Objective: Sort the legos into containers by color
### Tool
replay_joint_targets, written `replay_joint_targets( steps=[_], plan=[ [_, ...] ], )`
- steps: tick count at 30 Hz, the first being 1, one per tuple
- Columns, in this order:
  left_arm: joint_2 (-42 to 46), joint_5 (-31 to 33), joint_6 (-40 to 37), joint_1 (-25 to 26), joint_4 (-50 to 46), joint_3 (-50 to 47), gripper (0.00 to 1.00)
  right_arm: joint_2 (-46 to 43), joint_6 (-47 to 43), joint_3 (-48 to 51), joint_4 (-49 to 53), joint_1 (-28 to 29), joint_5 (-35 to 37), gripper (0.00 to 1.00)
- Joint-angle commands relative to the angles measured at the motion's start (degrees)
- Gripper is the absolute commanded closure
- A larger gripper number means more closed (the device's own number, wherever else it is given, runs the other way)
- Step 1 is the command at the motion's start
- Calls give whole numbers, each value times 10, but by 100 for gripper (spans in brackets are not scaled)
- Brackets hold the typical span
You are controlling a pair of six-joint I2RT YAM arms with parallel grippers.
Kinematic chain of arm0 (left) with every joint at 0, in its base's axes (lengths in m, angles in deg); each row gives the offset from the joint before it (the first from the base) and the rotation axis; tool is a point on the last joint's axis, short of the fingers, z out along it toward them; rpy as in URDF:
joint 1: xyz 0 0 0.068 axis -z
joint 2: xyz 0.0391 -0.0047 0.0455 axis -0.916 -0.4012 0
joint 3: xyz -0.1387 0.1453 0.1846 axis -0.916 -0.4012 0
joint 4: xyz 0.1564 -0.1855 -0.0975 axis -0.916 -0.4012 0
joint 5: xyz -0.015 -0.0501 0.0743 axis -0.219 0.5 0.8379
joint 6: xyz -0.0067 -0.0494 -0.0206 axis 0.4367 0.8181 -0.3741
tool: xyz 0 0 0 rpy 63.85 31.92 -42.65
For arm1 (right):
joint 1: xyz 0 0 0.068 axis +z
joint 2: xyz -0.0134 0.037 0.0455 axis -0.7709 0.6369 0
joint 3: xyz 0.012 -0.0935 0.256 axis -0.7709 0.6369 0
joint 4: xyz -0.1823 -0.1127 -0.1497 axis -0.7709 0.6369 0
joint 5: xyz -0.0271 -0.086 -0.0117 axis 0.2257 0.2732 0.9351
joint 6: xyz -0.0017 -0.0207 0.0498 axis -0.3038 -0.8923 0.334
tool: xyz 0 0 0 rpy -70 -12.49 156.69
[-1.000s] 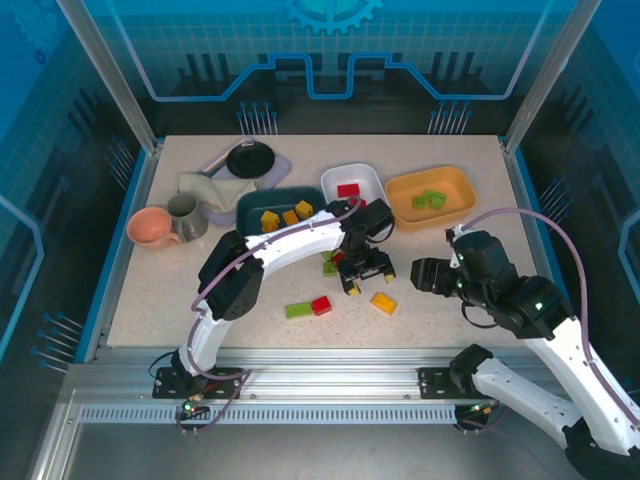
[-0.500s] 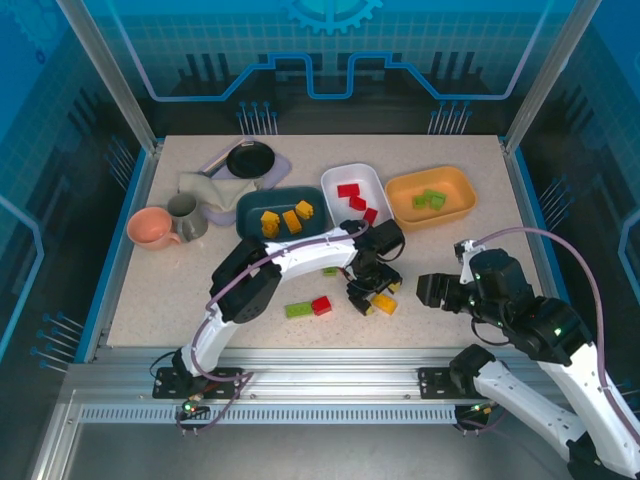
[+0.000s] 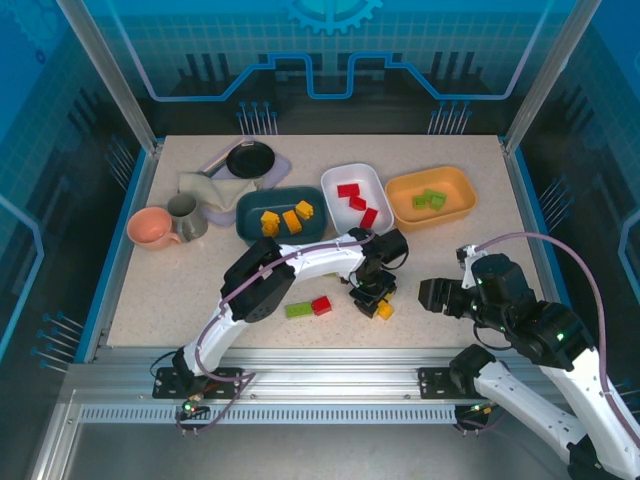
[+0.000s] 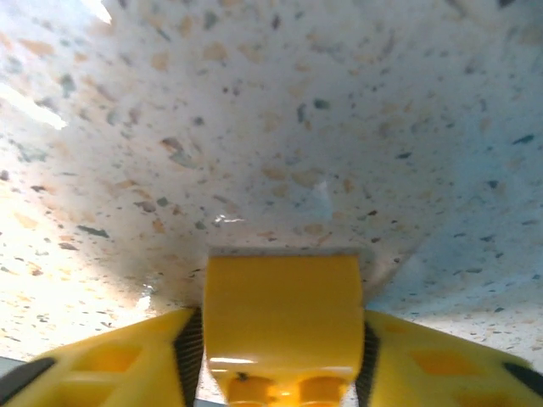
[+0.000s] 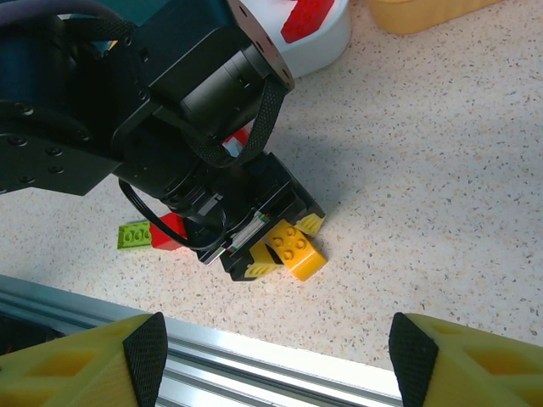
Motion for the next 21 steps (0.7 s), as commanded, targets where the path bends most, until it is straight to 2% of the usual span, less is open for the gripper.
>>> replay_joint_targets(
  steps=[1, 5, 12, 16, 21],
  plan=[
    [-11, 22, 14, 3, 12, 4, 60, -3, 7, 6, 6, 6, -6, 27],
    [0, 37, 7, 2, 17, 6, 68, -1, 3, 6, 7, 6, -7, 28],
    [86, 108, -69, -34, -30, 13, 70, 14, -18, -10, 1, 6, -15, 27],
    [169, 155, -117, -80, -48, -35, 70, 53, -37, -15, -33, 6, -38, 27],
    [254, 209, -212, -171, -63, -94, 70, 128, -49, -23, -103, 8, -72, 28]
  ],
)
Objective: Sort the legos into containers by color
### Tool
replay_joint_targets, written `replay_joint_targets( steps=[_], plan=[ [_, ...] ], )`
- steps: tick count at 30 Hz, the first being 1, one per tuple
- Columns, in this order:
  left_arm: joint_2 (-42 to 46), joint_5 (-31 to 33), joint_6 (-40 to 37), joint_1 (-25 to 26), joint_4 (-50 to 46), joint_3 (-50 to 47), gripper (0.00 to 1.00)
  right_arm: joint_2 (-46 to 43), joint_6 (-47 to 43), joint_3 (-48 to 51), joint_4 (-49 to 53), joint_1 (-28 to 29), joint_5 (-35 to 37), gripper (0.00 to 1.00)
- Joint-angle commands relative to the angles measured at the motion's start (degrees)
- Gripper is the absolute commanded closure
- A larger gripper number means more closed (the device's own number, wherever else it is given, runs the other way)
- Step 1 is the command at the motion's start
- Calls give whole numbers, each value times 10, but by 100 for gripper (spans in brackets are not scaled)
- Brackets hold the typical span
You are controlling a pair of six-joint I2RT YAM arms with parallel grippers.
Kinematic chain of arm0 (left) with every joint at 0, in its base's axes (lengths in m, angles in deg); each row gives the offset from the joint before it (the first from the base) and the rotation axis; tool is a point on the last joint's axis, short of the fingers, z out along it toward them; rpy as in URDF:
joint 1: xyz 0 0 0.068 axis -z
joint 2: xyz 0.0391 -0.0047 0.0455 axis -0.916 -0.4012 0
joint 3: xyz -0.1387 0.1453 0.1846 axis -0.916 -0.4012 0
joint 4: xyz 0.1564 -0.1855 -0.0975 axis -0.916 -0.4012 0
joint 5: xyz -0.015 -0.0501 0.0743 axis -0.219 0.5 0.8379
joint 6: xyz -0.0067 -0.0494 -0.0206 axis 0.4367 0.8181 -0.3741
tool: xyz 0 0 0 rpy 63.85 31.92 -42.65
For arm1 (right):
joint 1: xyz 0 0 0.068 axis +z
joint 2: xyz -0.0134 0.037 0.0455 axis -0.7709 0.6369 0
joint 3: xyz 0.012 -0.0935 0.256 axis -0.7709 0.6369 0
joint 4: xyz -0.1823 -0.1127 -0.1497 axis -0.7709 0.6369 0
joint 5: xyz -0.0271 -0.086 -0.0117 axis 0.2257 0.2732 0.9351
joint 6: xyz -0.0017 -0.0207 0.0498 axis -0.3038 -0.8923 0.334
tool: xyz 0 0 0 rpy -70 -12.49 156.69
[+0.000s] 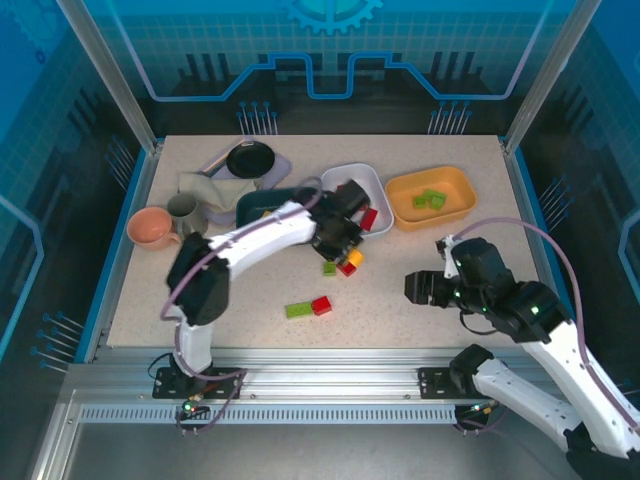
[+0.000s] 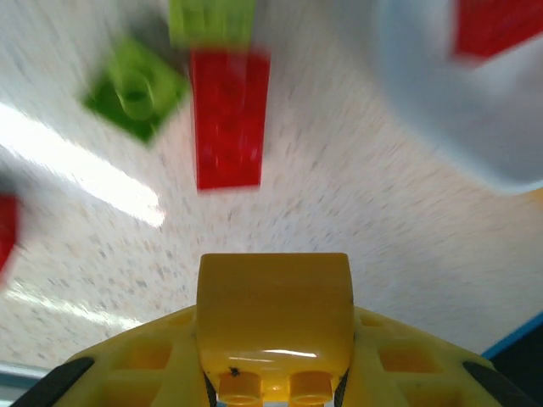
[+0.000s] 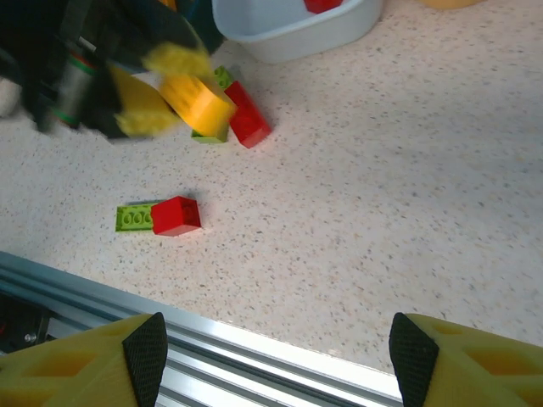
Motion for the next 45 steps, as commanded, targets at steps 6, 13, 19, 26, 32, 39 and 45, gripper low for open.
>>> replay_joint_targets(
  steps=[6, 13, 19, 26, 32, 39, 45],
  plan=[
    [58, 151, -269, -157, -77, -7, 70, 125, -26, -40, -119, 26, -40, 27],
    [6, 184, -401, -259, -118, 29, 69, 224, -47, -83, -146, 46, -46, 27],
    [-79, 208, -502, -277, -158, 99, 66, 296, -58, -114, -164, 46, -66, 26],
    [-136, 217, -541, -277, -163, 120, 62, 358, -65, -157, -162, 46, -76, 26],
    [-152, 222, -547, -273, -172, 112, 50, 382, -71, -167, -149, 46, -71, 25],
    [-119, 232, -561, -240, -185, 153, 32, 403, -112, -182, -133, 65, -40, 23],
    [-21, 193, -512, -230, -193, 151, 26, 454, -236, -208, -115, 143, 3, 20]
  ],
)
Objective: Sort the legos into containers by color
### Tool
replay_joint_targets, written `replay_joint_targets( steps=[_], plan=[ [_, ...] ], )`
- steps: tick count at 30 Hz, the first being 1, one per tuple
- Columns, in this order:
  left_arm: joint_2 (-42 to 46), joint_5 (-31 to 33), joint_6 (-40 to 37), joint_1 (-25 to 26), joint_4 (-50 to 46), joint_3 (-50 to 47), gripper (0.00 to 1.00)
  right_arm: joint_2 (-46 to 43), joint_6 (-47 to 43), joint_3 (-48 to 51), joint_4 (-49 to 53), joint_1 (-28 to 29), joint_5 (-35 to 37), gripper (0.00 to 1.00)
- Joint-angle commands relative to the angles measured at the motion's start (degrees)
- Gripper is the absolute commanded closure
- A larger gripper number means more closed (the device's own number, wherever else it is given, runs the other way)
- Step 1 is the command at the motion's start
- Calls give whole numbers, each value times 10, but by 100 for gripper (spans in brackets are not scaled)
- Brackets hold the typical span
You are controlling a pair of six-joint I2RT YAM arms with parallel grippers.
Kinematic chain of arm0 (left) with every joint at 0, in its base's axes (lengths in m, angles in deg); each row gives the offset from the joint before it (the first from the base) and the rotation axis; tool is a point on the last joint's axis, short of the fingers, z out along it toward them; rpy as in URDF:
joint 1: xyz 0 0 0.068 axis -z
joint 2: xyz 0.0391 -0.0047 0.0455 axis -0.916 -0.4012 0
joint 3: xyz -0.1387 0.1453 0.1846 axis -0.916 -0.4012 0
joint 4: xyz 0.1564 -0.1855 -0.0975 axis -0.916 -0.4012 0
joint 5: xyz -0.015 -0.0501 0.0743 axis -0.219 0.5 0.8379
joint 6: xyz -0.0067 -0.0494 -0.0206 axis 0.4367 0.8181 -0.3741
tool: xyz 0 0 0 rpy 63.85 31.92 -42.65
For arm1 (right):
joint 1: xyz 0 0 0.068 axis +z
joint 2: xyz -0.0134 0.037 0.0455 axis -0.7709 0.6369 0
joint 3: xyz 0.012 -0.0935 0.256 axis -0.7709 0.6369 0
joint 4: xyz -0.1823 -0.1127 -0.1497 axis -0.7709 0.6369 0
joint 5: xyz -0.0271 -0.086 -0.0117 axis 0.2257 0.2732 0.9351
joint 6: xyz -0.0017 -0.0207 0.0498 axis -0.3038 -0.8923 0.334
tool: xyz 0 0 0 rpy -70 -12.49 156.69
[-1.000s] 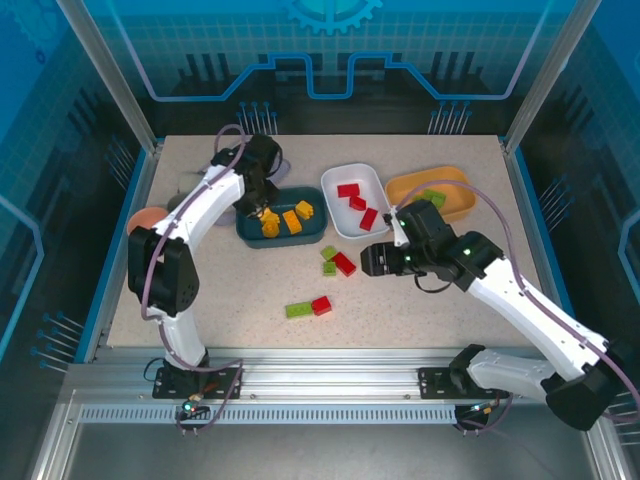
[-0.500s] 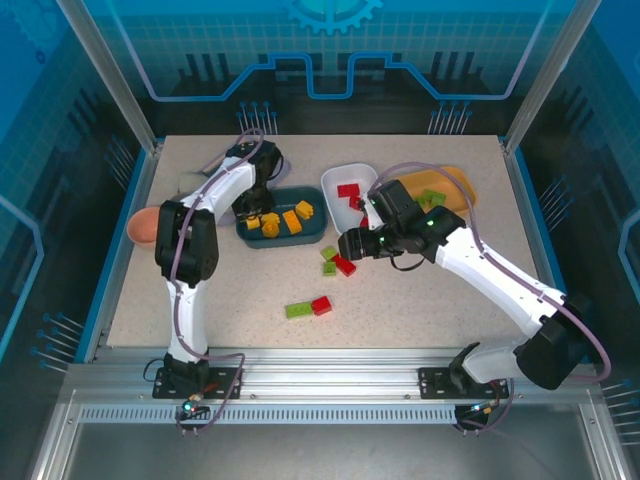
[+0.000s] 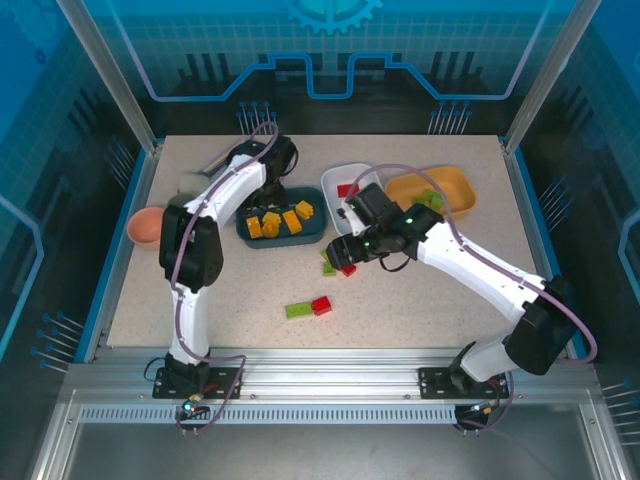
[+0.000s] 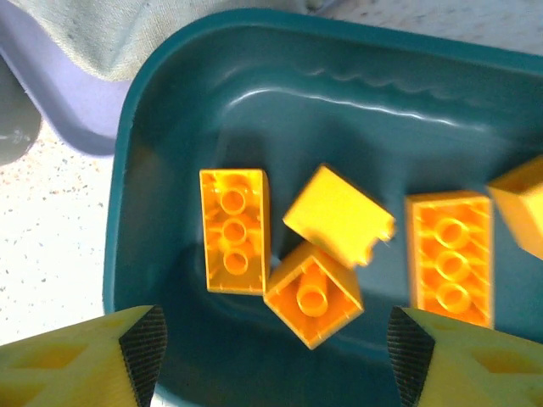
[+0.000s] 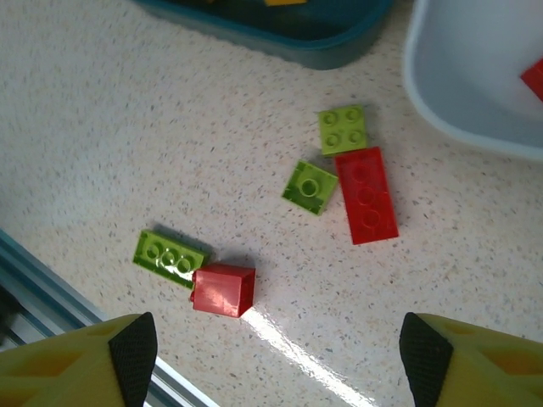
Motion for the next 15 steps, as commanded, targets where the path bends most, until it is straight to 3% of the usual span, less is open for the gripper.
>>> replay_joint_targets(
  steps=[1, 7, 15],
  plan=[
    [109, -26, 35, -2, -16, -11, 25, 41, -110, -28, 28, 60, 39, 19],
    [303, -59, 83, -16, 20, -158, 22, 138, -208, -75, 57, 148, 80, 12],
    [548, -68, 146, -22, 30, -349, 20, 259, -260, -147, 80, 208, 96, 9]
  ],
)
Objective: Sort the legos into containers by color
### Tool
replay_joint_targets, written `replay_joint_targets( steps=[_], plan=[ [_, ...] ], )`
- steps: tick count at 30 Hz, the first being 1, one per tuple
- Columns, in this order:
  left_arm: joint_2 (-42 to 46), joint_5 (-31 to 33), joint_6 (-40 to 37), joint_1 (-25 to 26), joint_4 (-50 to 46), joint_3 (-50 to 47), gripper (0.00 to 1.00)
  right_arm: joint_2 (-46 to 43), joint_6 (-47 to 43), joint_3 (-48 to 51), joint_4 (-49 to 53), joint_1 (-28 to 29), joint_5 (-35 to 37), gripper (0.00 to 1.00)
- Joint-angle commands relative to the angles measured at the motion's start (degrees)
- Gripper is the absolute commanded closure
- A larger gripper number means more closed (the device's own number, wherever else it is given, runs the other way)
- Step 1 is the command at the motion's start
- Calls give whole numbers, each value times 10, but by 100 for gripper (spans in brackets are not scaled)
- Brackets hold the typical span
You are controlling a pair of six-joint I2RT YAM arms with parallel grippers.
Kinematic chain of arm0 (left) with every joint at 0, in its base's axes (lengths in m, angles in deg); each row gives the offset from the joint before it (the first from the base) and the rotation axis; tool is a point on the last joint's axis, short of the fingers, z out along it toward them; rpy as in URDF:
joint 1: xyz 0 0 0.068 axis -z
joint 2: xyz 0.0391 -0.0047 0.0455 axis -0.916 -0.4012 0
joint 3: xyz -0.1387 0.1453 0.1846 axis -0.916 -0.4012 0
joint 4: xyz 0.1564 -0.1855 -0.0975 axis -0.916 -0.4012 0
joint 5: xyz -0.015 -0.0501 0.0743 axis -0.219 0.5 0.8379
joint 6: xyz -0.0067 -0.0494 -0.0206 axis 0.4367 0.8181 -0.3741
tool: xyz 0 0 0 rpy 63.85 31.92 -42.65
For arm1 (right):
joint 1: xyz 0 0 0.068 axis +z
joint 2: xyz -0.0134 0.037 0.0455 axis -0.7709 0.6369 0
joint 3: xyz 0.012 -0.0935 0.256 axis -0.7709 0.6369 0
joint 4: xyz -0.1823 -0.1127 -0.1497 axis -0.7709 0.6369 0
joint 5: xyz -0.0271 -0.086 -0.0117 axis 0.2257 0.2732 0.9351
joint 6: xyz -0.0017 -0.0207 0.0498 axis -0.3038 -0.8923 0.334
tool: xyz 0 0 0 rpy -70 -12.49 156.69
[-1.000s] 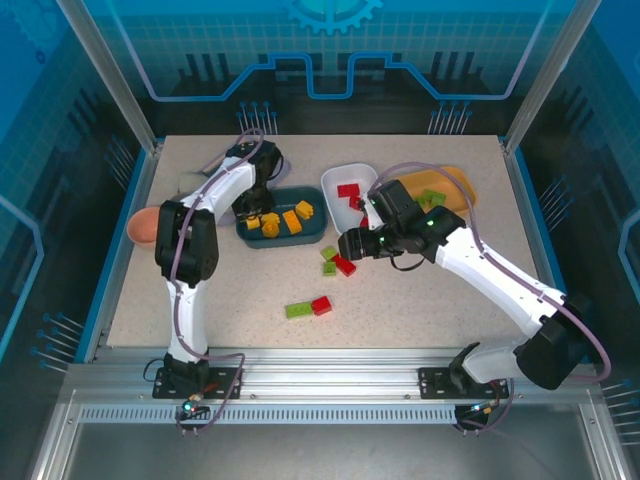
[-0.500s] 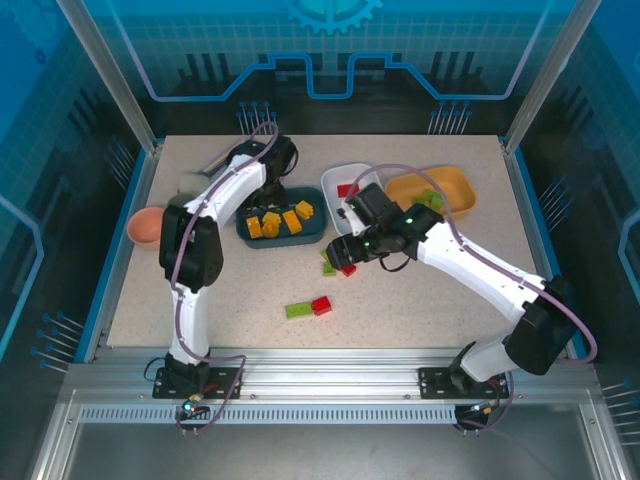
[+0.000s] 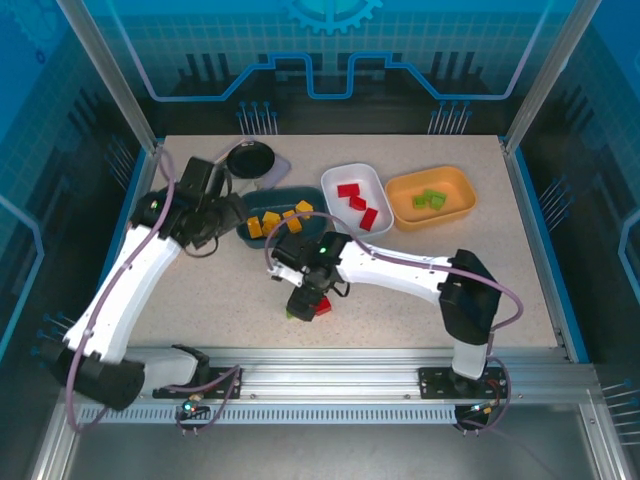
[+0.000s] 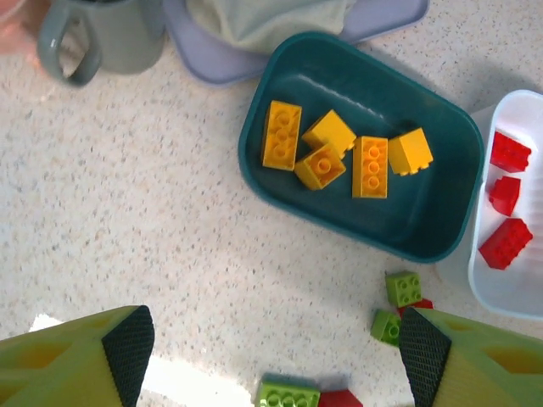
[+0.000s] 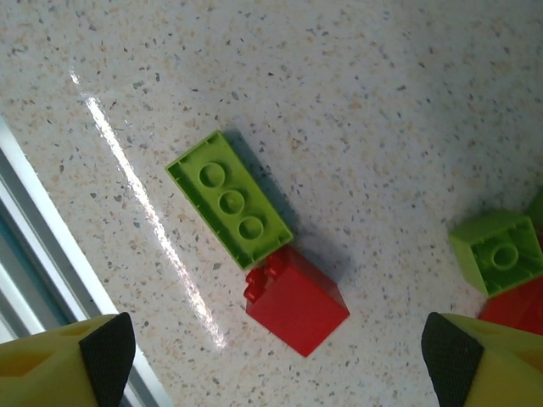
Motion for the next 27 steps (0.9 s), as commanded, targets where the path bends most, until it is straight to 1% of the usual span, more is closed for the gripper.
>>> replay_joint_targets(
  steps=[1, 4, 8, 12, 15, 18, 21, 24, 27],
  plan=[
    [69, -11, 49, -2, -7, -58, 20, 56, -51, -44, 35, 34, 30, 8],
    [128, -14, 71, -2, -15, -94, 20, 108, -53, -76, 52, 45, 58, 8],
    [189, -31, 90, -2, -15, -127, 21, 149, -48, -110, 61, 45, 48, 8],
    [206, -33, 95, -2, -37, -137, 21, 183, -40, -137, 73, 43, 55, 10],
    [213, -39, 96, -2, -36, -138, 21, 203, -33, -150, 80, 35, 58, 13],
    [210, -44, 93, -2, -34, -134, 22, 220, -20, -161, 91, 20, 50, 19],
    [209, -45, 89, -1, -33, -131, 22, 224, -18, -160, 92, 10, 39, 29],
    [207, -46, 87, -1, -32, -131, 22, 224, -16, -153, 88, 4, 38, 34],
    [204, -50, 87, -1, -27, -130, 22, 228, -9, -156, 90, -4, 37, 46]
  ],
)
